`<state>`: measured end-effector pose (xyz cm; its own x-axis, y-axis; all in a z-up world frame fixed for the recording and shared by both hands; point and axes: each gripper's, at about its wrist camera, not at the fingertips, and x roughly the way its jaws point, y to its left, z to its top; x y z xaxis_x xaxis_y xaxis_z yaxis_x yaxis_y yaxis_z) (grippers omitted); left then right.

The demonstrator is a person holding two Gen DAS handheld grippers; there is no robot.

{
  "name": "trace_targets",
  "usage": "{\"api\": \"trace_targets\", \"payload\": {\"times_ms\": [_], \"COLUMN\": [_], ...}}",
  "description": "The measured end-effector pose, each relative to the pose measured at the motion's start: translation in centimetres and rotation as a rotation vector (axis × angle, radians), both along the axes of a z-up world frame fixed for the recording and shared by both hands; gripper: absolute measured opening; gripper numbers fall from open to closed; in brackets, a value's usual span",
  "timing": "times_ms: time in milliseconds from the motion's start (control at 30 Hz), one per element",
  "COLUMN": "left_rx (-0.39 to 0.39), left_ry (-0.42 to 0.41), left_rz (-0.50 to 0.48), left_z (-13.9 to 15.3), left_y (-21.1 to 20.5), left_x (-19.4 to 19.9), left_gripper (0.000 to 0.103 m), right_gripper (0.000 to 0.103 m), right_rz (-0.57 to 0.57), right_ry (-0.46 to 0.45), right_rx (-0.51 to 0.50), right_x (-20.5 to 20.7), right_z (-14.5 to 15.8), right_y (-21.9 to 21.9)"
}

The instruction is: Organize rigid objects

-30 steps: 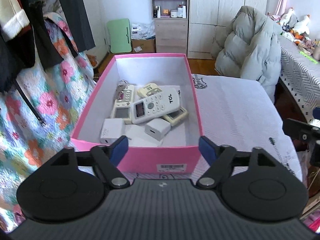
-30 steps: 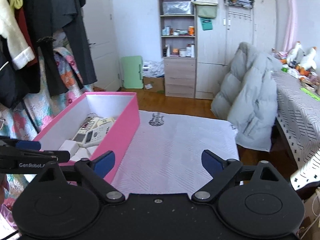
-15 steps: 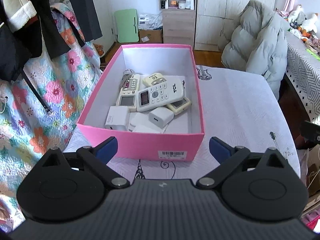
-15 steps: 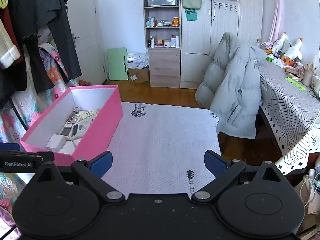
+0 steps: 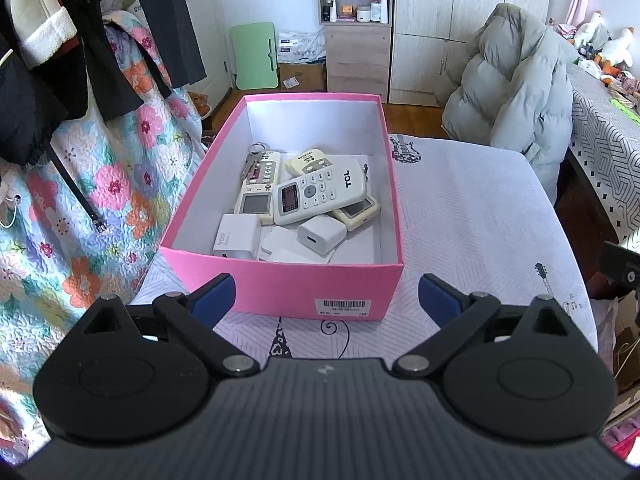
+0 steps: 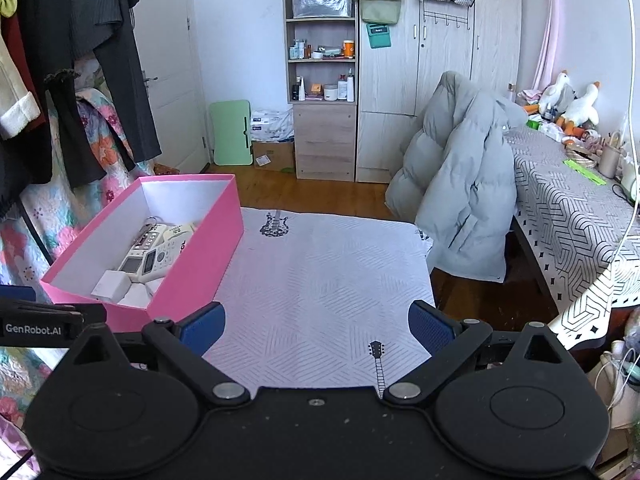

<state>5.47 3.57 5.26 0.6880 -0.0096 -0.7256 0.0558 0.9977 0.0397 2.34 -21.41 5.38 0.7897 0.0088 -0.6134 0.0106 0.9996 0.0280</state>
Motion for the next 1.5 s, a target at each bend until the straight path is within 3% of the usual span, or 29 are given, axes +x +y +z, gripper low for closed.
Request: {"api": "trace_targets", "payload": {"times_ms": [300, 1167, 1433, 1500], "left_rx": [0.046, 0.072, 0.010, 0.026], "left_ry": [-0.027, -0.035, -0.036, -0.059], "left_rz": [0.005, -0.002, 0.024, 0.037], "left_z": [-0.2, -0.3, -0.1, 0.1], "left_y": [-0.6, -0.8, 0.2, 0.4], "left_x": [-0.4, -1.0, -1.2, -1.4], "left_gripper": [0.099, 0.099, 0.100, 0.100], "right_gripper": [0.100, 0.100, 0.100, 0.100], "right_rz": [-0.012, -0.058, -0.051, -0.051], "right_ry": [-0.007, -0.034, -0.021, -0.020], "right_rx": [-0.011, -0.010, 0.014, 0.009], "right_x": [0.0, -0.4, -0.6, -0.6], "right_z": [-0.5, -1.0, -1.1, -1.2], "right_y": [0.3, -0.2, -0.1, 0.1]}}
